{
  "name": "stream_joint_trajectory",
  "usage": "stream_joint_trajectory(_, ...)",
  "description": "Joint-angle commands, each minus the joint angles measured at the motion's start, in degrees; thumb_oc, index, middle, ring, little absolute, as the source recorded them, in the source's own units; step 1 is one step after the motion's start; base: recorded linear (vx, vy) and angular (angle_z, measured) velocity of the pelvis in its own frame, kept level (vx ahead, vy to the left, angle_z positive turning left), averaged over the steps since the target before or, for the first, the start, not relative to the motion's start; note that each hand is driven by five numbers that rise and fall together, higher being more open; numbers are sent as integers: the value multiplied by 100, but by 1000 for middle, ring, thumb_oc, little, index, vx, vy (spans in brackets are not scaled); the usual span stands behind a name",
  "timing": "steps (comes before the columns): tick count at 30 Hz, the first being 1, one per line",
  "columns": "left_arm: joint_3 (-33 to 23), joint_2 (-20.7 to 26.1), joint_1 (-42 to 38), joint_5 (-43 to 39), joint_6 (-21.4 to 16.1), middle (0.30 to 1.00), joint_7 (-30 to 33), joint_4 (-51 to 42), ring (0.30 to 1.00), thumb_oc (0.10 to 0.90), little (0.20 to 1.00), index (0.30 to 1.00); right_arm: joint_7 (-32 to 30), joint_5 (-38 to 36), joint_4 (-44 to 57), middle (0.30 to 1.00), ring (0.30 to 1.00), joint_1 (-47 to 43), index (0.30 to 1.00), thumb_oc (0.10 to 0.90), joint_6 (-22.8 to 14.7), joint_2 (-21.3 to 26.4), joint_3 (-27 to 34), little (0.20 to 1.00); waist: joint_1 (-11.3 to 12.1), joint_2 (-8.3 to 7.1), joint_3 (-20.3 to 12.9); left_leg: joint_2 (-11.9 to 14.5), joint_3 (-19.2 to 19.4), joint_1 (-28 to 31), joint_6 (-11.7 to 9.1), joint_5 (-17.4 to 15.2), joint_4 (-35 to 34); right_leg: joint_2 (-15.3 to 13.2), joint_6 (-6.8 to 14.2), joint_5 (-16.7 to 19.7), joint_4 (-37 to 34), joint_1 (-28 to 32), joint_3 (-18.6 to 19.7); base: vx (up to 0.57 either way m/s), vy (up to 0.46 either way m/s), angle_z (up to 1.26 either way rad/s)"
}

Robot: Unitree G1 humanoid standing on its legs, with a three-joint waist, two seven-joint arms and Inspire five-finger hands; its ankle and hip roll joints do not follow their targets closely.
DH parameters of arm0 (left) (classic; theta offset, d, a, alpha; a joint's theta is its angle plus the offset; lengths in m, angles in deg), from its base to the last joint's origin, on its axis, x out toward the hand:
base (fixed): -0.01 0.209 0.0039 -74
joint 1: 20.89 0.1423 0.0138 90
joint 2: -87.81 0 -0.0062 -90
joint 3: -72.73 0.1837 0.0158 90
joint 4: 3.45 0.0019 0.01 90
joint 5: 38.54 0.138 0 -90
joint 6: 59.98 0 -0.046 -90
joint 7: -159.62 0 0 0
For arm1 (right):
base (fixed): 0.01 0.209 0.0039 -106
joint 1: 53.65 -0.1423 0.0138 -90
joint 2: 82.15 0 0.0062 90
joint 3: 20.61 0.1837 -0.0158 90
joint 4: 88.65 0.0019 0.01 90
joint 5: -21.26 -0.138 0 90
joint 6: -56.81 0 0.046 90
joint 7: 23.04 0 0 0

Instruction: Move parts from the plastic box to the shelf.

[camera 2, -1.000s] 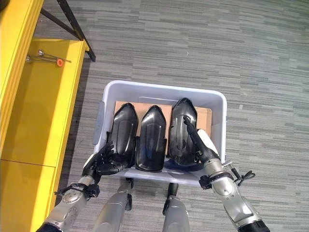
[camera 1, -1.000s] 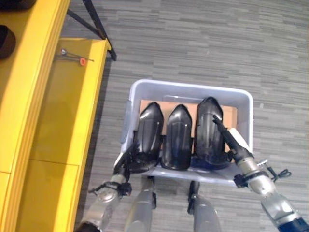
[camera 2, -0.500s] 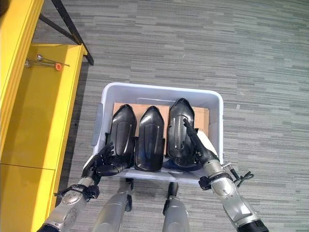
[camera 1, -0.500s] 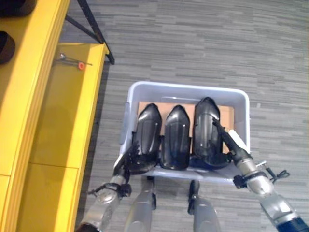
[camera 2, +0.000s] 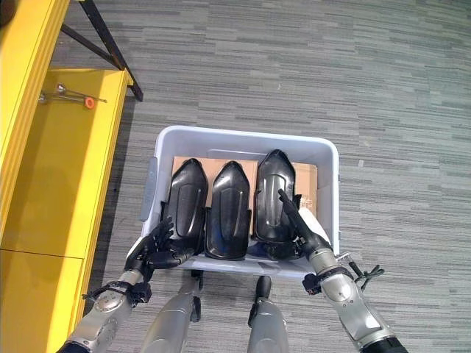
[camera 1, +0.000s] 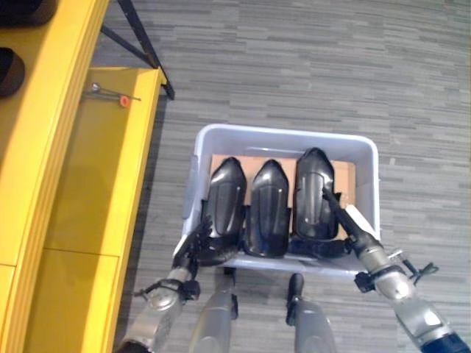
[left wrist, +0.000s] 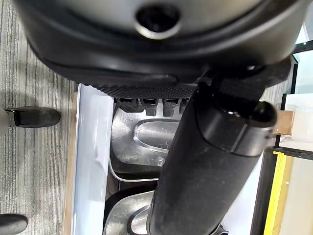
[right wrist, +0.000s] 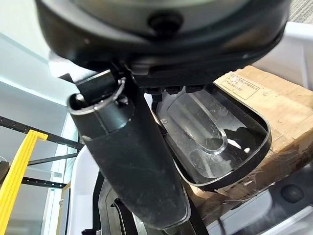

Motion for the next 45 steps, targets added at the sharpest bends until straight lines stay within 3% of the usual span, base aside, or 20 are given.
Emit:
stream_joint_trajectory(1, -118, 218, 94, 183, -503, 1000, -27, -434, 1000, 900, 1000, 1000, -107, 145, -5, 1000, 1000, -236, 1000, 900, -301, 88, -88, 1000, 95, -214, -400, 365, 36, 44, -179, -762, 676, -491, 144, 702, -135, -270, 85, 0, 0, 0)
stream_joint_trajectory(29, 48, 234, -16, 118, -576, 1000, 7, -399, 1000, 900, 1000, 1000, -450, 941, -2020, 1000, 1000, -1305, 1000, 900, 75, -352, -980, 1000, 238, -64, -360, 332, -49, -55, -178, -774, 782, -496, 124, 660, -15, -316, 53, 0, 0, 0)
stream_joint_trajectory(40, 135, 186, -154, 135, -612, 1000, 52, -367, 1000, 900, 1000, 1000, -654, 2404, -2932, 1000, 1000, -1966, 1000, 900, 371, -378, -1668, 1000, 347, -12, -292, 301, -93, -145, -177, -793, 848, -504, 127, 638, 34, -337, 23, 1, 1, 1)
stream_joint_trajectory(42, 186, 166, -221, 123, -636, 1000, 66, -346, 1000, 900, 1000, 1000, -672, 3099, -3333, 1000, 1000, -2197, 1000, 900, 505, -436, -2044, 1000, 401, 14, -253, 287, -104, -152, -181, -827, 881, -513, 130, 607, 74, -330, 17, 0, 5, 2)
stream_joint_trajectory(45, 258, 150, -319, 141, -645, 1000, 67, -324, 1000, 900, 1000, 1000, -666, 3536, -3825, 1000, 1000, -2445, 1000, 900, 648, -583, -2322, 1000, 435, 38, -251, 268, -126, -202, -175, -801, 880, -516, 117, 634, 71, -367, 14, -3, 4, 1)
